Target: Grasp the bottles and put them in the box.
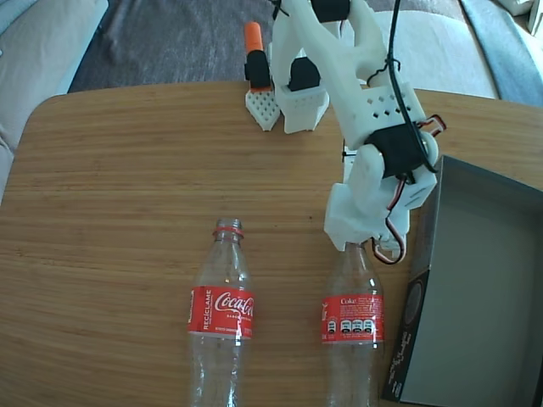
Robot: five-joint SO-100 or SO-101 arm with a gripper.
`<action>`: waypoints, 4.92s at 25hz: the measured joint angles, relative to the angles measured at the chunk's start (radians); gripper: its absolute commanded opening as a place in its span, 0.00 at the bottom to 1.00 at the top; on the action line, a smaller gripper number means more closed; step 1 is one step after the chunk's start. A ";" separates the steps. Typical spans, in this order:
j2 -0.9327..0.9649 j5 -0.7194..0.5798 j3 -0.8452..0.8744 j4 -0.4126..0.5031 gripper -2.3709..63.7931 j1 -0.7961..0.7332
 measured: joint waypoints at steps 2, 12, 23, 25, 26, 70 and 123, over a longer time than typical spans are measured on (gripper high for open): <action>0.000 0.000 0.029 -0.032 0.55 0.003; 0.000 0.000 0.091 -0.058 0.56 0.037; 0.000 0.000 0.170 -0.176 0.55 0.015; 0.000 0.000 0.170 -0.187 0.55 0.021; 0.000 0.000 0.172 -0.189 0.55 0.018; 0.000 0.005 0.020 0.021 0.03 0.172; -0.067 0.828 -0.635 0.462 0.03 -0.721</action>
